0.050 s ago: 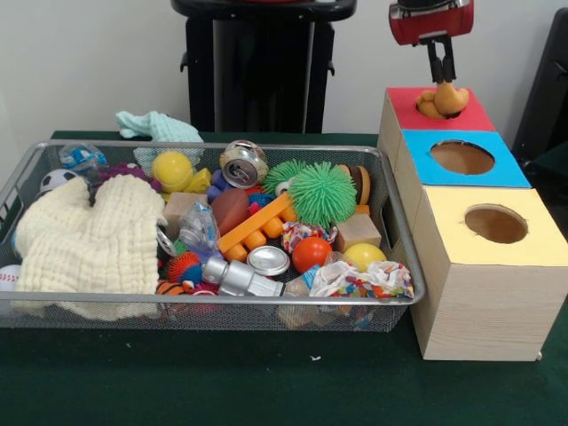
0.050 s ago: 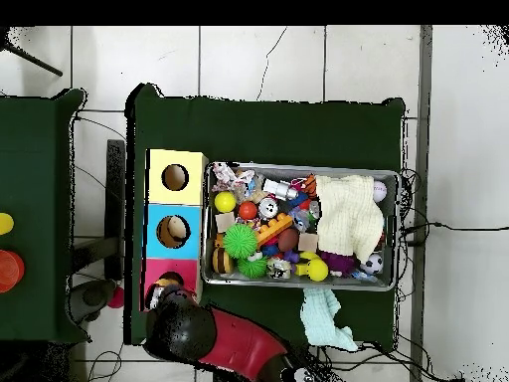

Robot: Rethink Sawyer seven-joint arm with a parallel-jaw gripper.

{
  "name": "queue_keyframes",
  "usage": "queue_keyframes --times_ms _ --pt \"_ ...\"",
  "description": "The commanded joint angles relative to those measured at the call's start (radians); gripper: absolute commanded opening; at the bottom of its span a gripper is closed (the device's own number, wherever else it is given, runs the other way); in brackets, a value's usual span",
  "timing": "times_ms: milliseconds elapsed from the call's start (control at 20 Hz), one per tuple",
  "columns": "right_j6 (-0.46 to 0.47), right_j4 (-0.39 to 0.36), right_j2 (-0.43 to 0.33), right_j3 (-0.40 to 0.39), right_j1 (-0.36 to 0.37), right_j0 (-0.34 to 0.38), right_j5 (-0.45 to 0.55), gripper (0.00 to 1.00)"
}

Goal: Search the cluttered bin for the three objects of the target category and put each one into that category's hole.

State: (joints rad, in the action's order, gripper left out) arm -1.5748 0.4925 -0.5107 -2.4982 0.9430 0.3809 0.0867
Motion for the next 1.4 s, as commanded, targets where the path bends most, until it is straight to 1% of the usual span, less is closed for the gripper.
queue_keyframes --times_ms 50,200,400,650,800,1150,1400 --pt "-0.151 -0.016 0.052 0.129 -0.01 -0.009 0.073 0.0" --pt "-0.148 -0.02 0.058 0.132 -0.011 -0.016 0.073 0.0" --pt "-0.15 -0.029 0.045 0.124 -0.031 -0.008 0.036 0.0" --pt "-0.138 -0.039 0.072 0.14 -0.048 -0.029 0.034 0.0" --pt "-0.142 -0.047 0.075 0.143 -0.062 -0.032 0.02 0.0" --pt "-0.181 -0.038 0.025 0.126 -0.059 -0.003 0.025 0.0" --pt "-0.184 -0.033 0.023 0.124 -0.048 -0.004 0.039 0.0"
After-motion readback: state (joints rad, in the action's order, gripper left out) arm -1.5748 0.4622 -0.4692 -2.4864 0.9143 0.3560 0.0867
